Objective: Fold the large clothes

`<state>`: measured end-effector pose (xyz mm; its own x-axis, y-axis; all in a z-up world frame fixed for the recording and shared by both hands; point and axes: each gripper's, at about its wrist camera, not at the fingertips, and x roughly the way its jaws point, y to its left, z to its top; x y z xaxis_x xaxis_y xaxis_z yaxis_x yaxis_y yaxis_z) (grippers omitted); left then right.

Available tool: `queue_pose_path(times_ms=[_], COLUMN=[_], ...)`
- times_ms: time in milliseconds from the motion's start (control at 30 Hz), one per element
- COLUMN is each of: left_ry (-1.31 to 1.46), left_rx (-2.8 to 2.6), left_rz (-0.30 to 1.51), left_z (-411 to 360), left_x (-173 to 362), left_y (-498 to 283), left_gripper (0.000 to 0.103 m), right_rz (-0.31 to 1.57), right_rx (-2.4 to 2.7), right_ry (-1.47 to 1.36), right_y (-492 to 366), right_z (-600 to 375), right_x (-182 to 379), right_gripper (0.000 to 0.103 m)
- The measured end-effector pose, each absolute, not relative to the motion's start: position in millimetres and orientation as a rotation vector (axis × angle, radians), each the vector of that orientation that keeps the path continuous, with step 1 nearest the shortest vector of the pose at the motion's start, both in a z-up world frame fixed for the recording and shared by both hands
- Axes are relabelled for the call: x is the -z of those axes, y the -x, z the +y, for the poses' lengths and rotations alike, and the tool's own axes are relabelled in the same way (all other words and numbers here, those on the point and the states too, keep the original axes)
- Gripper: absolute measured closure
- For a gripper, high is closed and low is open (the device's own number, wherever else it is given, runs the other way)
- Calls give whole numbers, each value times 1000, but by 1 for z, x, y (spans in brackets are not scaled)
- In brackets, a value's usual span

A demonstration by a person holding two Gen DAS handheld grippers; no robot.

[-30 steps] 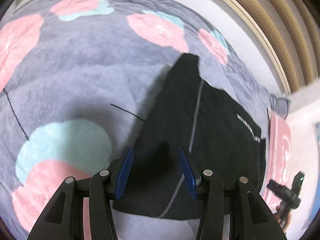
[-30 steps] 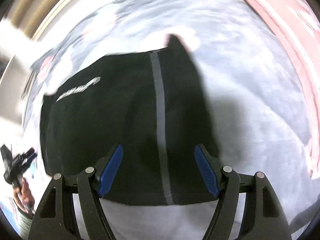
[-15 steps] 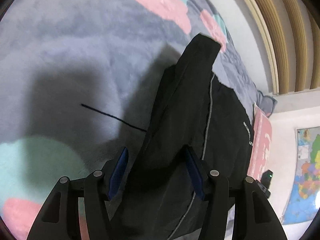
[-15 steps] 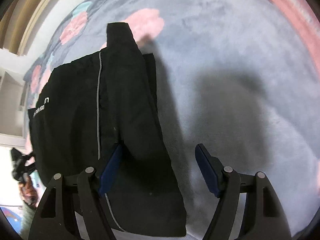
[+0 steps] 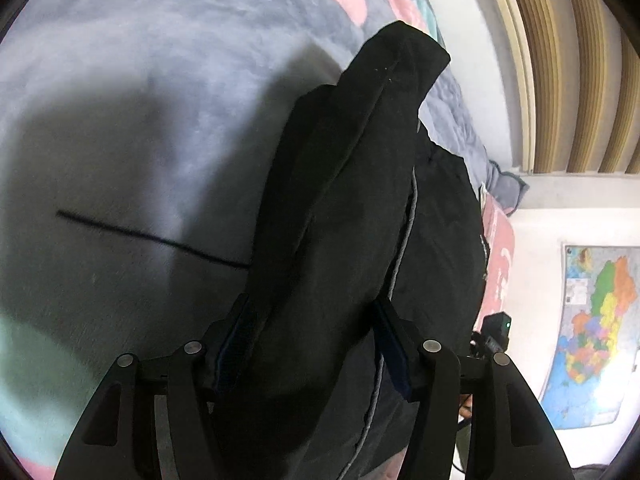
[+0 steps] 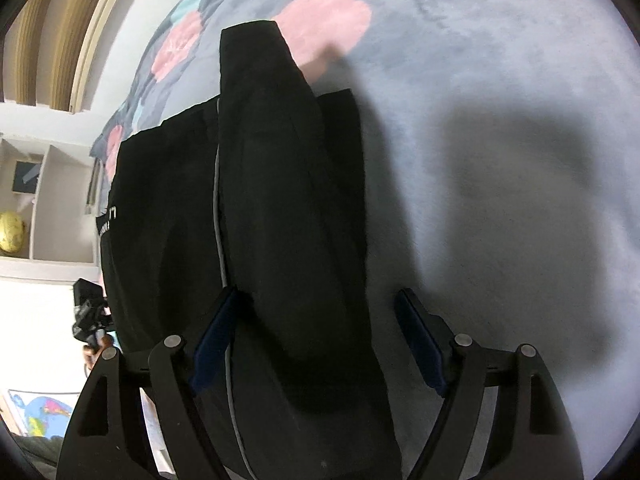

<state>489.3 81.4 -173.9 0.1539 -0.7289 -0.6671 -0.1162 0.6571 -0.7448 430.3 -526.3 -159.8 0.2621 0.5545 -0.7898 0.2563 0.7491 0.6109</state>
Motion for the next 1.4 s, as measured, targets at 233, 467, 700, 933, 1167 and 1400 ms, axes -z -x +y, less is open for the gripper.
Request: queue_pose_path(times_ms=[233, 467, 700, 933, 1167, 1400], left_ry=[867, 835, 906, 783, 749, 737], left_rx=[513, 571, 543, 563, 660, 710], left_rz=[1372, 1336, 1387, 1236, 1095, 1019], left_z=[77, 64, 54, 37, 22, 46], left_x=[187, 170, 188, 128, 46, 0], left_y=[-492, -486, -496, -469, -413, -335], left_gripper=[40, 51, 38, 76, 81, 80], right_rz=[1287, 1275, 1276, 1148, 1036, 1002], right_rx=[-275, -340, -366, -414, -474, -457], right_ry=[-875, -833, -977, -933, -789, -791], right_y=[-419, -410, -415, -391, -346, -301], right_z=[-544, -547, -546, -542, -513, -508], right_x=[167, 152, 172, 122, 39, 10], right_gripper=[21, 43, 30, 63, 66, 66])
